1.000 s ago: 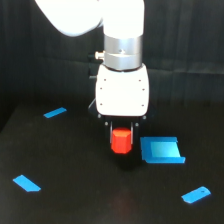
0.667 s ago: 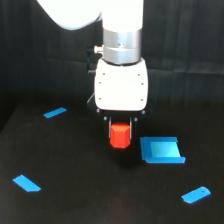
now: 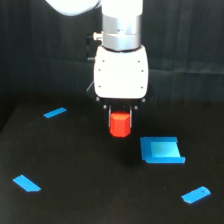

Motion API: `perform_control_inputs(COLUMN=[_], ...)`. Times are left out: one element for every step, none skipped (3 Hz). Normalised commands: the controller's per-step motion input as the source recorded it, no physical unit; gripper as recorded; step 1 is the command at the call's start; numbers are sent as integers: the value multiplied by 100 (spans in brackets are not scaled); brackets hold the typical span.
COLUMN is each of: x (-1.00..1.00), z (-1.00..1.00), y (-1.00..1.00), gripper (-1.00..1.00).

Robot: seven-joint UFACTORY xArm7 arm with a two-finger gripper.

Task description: Pick up the red object from the table

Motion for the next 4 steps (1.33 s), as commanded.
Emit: perform_control_inputs(x=[-17,-9,-8,5], z=[39,41,24,-1], y=[0,0,2,-6], gripper=[-100,-95,-96,-95])
